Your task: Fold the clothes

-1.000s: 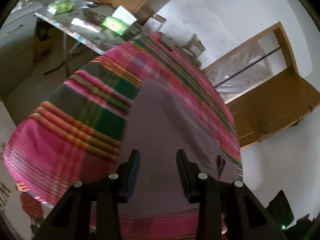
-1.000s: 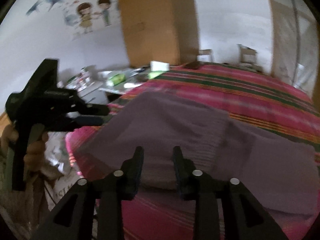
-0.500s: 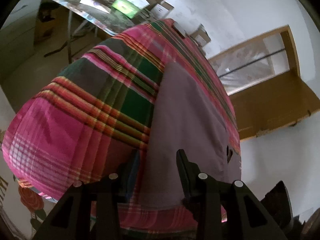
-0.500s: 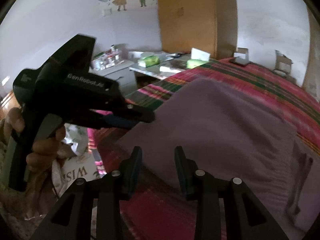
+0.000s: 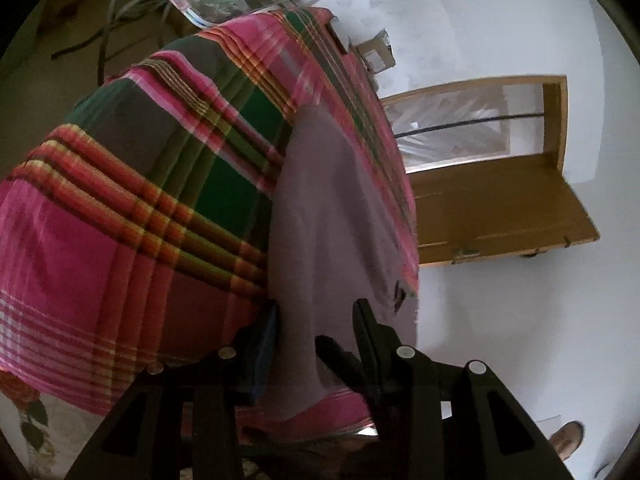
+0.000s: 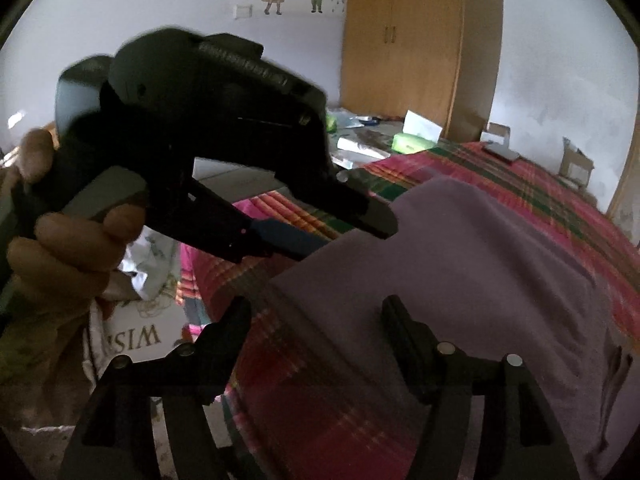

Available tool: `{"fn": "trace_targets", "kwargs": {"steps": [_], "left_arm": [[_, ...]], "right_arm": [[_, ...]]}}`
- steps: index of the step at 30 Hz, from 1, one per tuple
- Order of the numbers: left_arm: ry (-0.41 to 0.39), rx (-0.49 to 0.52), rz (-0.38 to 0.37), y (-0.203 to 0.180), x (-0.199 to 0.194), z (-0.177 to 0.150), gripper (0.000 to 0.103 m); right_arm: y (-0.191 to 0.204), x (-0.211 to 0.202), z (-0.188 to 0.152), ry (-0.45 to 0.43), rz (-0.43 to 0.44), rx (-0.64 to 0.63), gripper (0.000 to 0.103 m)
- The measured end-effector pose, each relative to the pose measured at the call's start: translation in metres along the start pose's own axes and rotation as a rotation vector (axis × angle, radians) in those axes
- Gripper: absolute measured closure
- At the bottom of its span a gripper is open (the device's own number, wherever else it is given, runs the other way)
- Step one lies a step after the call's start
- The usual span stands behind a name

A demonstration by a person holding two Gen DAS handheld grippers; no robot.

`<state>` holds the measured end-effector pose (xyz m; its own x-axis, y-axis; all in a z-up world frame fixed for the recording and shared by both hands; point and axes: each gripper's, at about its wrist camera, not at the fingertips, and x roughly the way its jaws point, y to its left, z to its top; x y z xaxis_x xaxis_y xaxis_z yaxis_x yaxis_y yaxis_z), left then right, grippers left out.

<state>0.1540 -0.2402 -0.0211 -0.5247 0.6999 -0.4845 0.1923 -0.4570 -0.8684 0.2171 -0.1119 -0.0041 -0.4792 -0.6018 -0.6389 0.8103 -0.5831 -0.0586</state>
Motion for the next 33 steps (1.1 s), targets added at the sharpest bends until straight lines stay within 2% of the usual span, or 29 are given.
{"fn": "trace_targets", "kwargs": {"steps": [4,7,10,13,15,16,17,18,20,22,33], "left_arm": [[0.004,0.000,0.001,0.000,0.000,0.002,0.065],[0.003,-0.007,-0.003,0.004,-0.003,0.006,0.065],[-0.003,-0.009,0.001,0.005,-0.003,0.008,0.065],[-0.009,-0.003,0.008,0.002,0.001,0.008,0.065],[-0.010,0.004,0.018,0.001,0.003,0.011,0.065],[-0.009,0.003,0.025,0.001,0.004,0.013,0.065],[-0.010,0.000,0.032,0.001,0.005,0.014,0.065],[-0.010,0.003,0.040,0.001,0.006,0.016,0.065],[-0.007,0.011,0.061,0.001,0.011,0.022,0.065],[-0.020,-0.011,0.077,0.004,0.014,0.028,0.065],[0.000,0.027,0.118,-0.009,0.037,0.070,0.065]], "right_arm": [[0.008,0.010,0.002,0.013,-0.094,-0.040,0.033],[0.003,0.017,0.003,0.026,-0.149,-0.023,0.033],[-0.005,0.020,0.004,0.037,-0.140,0.025,0.033],[-0.009,0.019,0.005,0.030,-0.158,0.031,0.044],[-0.010,0.021,0.004,0.036,-0.161,0.034,0.046],[-0.012,0.020,0.003,0.033,-0.156,0.042,0.051],[-0.014,0.019,0.003,0.028,-0.158,0.051,0.060],[-0.016,0.018,0.003,0.023,-0.159,0.059,0.064],[-0.016,0.017,0.004,0.017,-0.156,0.069,0.080],[-0.019,0.014,0.004,0.011,-0.156,0.076,0.086],[-0.034,-0.010,0.012,-0.059,-0.093,0.146,0.089]]}}
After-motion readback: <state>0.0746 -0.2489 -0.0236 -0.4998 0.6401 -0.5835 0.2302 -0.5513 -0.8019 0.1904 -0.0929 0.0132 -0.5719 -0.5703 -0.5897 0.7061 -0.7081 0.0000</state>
